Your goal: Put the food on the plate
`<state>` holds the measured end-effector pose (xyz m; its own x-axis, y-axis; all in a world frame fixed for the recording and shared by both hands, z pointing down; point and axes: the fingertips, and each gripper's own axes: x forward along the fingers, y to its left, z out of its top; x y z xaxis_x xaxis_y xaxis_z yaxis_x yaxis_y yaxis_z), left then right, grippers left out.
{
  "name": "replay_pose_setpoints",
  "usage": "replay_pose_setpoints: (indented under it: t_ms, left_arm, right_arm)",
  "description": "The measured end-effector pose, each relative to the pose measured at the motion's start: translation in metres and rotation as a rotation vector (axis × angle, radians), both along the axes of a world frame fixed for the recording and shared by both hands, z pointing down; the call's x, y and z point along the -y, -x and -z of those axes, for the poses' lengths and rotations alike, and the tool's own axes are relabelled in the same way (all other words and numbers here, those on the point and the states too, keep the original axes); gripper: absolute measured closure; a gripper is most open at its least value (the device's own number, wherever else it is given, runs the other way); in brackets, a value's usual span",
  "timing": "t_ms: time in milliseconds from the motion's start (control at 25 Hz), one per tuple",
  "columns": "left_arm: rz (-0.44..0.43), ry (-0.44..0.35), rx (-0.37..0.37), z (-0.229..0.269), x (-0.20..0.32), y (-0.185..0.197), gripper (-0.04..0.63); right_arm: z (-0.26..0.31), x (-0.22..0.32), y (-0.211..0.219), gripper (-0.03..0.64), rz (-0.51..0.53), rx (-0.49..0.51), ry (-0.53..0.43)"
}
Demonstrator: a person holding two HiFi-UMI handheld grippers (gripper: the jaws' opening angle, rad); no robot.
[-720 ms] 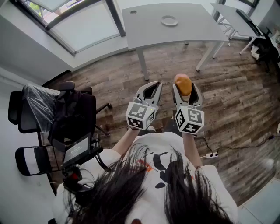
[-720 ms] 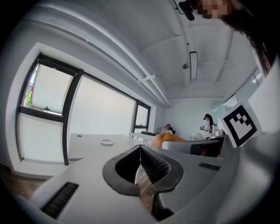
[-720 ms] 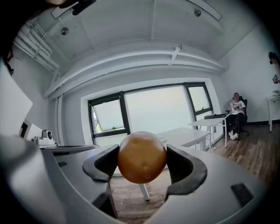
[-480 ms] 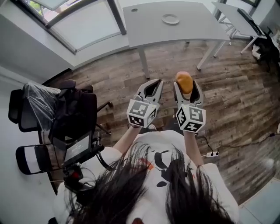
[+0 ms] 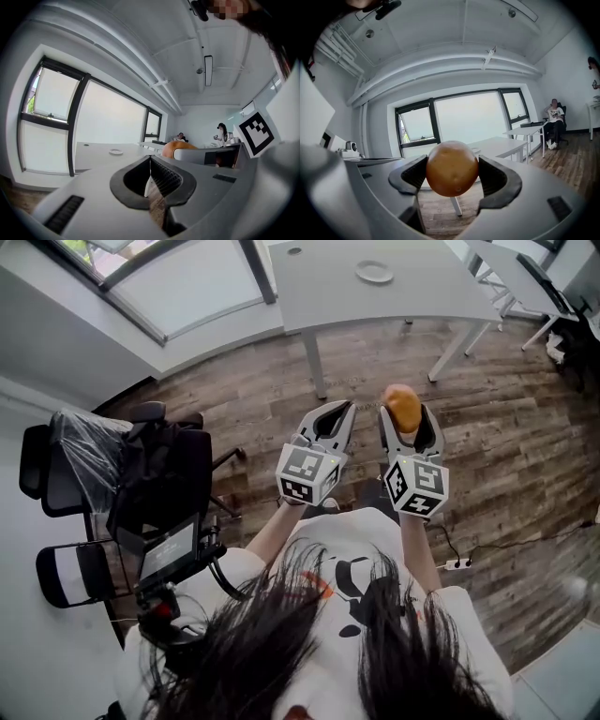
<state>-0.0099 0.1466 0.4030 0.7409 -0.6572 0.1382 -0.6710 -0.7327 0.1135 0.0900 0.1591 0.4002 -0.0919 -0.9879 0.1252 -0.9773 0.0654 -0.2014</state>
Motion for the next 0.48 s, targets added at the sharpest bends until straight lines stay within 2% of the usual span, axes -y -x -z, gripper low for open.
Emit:
replay_pose_setpoints:
  t_ms: [200,480]
  left_arm:
    - [0.005,0.018,-0.007,-0.003,0.002,0.005,0.589]
    - [-0.013,0.041,-0.003,-0.014,0.031,0.001,0.589]
  right_arm:
    - [0.001,0.000,0.001,0.285,0.002,0.019,0.008]
    - [0.001,0.037,-0.002,0.285,0.008,0.023,0.018]
